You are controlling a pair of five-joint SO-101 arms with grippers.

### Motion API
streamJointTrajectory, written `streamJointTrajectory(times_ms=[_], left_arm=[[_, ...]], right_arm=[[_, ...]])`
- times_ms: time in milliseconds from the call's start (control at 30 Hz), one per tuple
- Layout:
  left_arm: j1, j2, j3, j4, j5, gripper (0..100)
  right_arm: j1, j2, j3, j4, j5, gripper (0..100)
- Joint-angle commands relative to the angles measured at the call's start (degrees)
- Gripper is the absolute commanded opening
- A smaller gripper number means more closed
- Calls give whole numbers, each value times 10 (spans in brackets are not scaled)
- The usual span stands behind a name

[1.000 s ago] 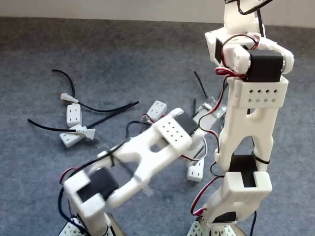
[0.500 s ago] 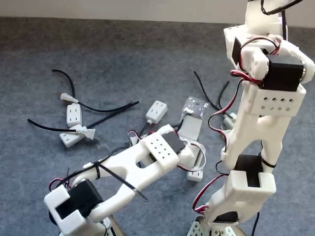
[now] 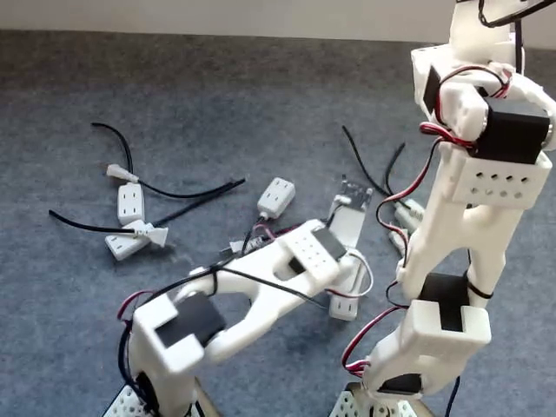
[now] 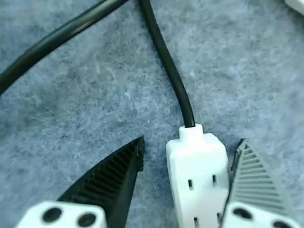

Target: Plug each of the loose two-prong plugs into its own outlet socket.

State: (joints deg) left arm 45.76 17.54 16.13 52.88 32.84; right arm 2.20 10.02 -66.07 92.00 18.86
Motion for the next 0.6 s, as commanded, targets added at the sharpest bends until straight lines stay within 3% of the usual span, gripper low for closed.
streamJointTrajectory(times_ms=[0,267,467,567], left_arm=[[4,46,-83,65,4,234],[1,116,-199,164,-127,5],[-79,169,-308,254,-142,13],[-143,205,-366,281,-207,13]], right_arm=[[3,-12,-27,2,6,297],[4,-12,-27,2,6,297],[2,-12,-27,3,6,297],[2,-13,-27,3,6,297]])
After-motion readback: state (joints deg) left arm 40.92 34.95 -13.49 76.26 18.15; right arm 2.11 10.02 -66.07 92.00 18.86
